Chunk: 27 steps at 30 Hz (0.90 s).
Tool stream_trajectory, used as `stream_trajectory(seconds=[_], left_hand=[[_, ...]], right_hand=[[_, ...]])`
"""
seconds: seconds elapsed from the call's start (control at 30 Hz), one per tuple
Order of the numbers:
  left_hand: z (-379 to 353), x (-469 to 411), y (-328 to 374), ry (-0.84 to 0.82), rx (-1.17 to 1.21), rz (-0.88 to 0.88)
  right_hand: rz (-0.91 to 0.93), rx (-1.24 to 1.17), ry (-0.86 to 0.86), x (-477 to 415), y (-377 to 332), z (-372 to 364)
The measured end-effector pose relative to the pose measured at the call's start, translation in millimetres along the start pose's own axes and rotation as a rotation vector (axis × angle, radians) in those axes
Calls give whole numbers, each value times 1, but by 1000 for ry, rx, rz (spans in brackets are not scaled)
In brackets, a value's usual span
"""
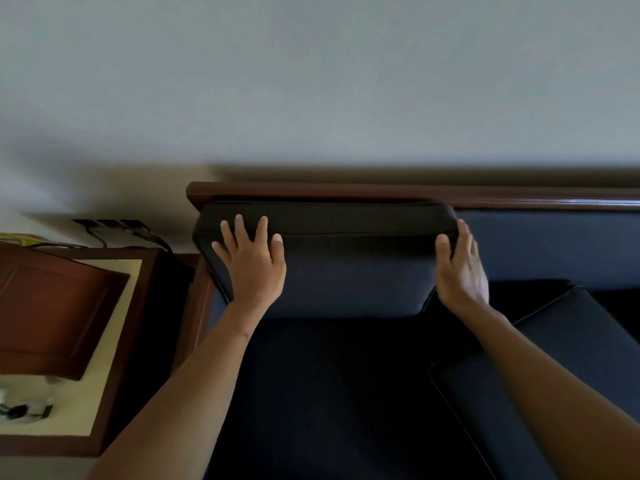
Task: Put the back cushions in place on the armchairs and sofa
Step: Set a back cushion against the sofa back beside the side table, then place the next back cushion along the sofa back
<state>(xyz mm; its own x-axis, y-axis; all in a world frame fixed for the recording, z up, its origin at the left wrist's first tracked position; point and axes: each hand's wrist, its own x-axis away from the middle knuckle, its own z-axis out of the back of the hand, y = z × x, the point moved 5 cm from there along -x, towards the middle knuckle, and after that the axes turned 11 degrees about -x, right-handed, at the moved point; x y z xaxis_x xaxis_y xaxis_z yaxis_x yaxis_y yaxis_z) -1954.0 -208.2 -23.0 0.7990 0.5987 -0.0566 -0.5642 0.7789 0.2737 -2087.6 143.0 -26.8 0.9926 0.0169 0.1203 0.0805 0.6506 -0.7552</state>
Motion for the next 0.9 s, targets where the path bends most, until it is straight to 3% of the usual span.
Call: stream_trajectory(seconds=[0.2,0.43,0.57,0.73,0.9], left_hand=[[-14,89,84,2,183,-117],[-66,201,184,-168,345,-30],[-121,260,229,-274,391,137],[-203,321,259,-424,408,473],[-266,348,264,-408,426,809]], right_hand=[[-72,-35,-24,61,72,52],[-148,62,-63,87,187,147],[-145,97,-118,68,262,198],[-114,183,-227,20,348,236],[-96,279,-260,-47,411,235]])
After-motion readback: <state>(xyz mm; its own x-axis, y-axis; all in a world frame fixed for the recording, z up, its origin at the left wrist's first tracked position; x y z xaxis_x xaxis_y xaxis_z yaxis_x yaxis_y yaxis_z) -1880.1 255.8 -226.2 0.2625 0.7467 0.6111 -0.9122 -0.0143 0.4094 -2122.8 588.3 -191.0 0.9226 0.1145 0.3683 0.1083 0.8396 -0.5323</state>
